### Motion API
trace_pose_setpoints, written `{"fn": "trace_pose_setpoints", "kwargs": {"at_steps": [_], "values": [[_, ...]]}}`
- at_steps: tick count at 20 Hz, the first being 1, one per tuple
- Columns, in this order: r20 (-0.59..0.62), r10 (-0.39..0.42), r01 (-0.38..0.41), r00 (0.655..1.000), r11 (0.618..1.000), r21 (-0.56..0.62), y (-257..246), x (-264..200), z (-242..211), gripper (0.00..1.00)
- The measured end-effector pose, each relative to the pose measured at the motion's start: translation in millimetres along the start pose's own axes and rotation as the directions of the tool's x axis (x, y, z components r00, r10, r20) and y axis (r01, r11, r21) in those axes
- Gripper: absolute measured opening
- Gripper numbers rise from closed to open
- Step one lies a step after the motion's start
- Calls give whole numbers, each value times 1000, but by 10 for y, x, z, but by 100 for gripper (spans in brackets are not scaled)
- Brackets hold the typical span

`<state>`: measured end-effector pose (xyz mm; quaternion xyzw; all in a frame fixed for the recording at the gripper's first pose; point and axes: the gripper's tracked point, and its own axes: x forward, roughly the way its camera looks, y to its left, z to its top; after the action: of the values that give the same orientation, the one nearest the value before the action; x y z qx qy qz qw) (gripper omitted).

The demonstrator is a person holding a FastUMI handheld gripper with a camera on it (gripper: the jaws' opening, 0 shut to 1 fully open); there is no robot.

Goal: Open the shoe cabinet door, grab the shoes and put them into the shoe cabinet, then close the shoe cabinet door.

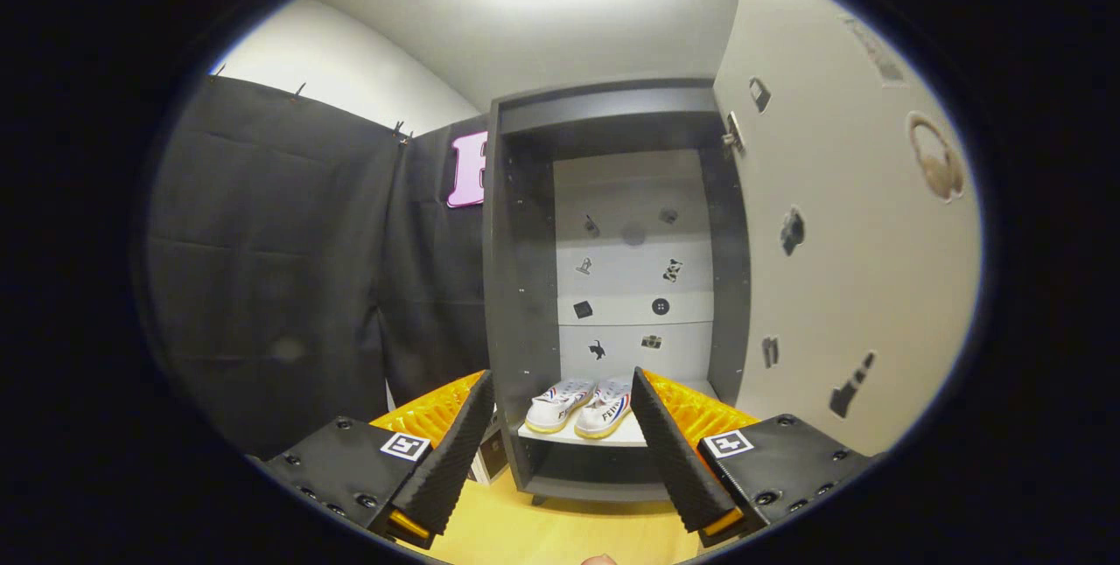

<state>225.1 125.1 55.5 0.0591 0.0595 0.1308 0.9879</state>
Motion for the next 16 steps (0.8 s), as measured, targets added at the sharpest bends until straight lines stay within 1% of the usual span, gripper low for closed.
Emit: {"fn": "trace_pose_setpoints", "kwargs": {"at_steps": [4, 8, 12, 16], "values": [[2, 8, -8, 1000, 1000, 12, -135, -601, 81, 97], [5, 71, -71, 997, 997, 3, -251, -1129, 212, 97], [7, 104, -104, 995, 994, -12, -492, -1470, 343, 97], [-12, 134, -134, 991, 991, 9, -802, -1749, 398, 97]]}}
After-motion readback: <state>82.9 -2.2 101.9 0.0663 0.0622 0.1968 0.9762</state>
